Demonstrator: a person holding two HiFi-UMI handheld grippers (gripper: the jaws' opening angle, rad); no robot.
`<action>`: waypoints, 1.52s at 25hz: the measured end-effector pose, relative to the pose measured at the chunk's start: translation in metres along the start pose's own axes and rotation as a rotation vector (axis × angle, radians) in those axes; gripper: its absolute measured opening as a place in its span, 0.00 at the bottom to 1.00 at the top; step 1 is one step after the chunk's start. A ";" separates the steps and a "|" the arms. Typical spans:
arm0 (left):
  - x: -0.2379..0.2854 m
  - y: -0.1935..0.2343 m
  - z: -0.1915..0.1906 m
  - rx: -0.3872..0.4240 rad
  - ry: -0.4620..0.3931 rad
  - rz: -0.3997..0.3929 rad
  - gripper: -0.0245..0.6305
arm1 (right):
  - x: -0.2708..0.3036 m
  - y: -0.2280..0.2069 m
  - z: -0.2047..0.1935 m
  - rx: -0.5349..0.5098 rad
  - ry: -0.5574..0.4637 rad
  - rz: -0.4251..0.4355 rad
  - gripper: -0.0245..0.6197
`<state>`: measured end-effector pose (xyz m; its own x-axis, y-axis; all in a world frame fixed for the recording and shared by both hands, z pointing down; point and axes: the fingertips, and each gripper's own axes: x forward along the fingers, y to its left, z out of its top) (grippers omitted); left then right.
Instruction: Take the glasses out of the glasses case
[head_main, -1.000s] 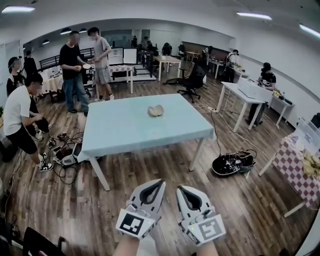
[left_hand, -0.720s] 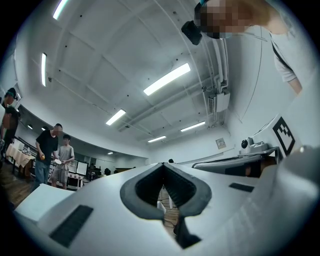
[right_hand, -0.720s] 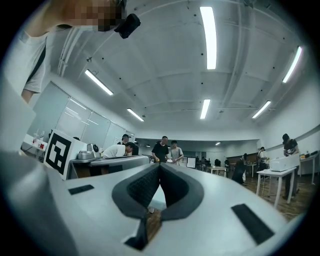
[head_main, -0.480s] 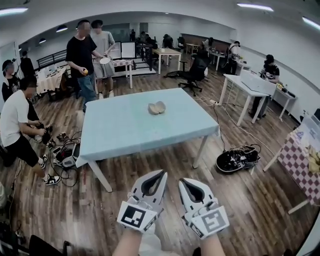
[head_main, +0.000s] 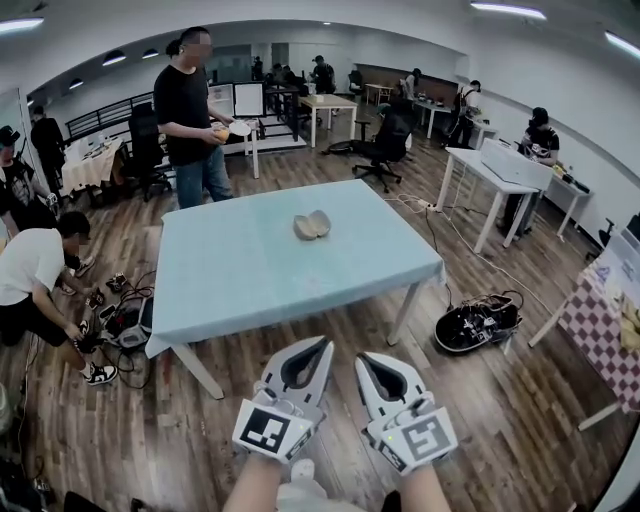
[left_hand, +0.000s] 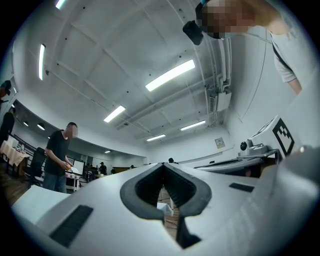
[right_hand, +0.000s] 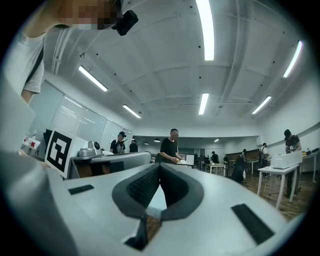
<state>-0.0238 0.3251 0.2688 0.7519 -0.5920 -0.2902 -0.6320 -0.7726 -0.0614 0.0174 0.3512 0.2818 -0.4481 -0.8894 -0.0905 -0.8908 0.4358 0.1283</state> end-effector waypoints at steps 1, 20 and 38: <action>0.004 0.007 0.000 -0.001 0.000 -0.001 0.05 | 0.007 -0.002 -0.001 0.002 0.000 -0.002 0.04; 0.060 0.112 -0.032 -0.014 0.009 -0.028 0.05 | 0.124 -0.036 -0.025 -0.001 0.025 -0.033 0.04; 0.092 0.148 -0.059 -0.019 0.037 -0.027 0.05 | 0.164 -0.066 -0.048 0.021 0.037 -0.042 0.04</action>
<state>-0.0374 0.1425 0.2898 0.7754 -0.5784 -0.2535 -0.6078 -0.7925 -0.0510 0.0063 0.1701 0.3057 -0.4075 -0.9113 -0.0589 -0.9104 0.4003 0.1047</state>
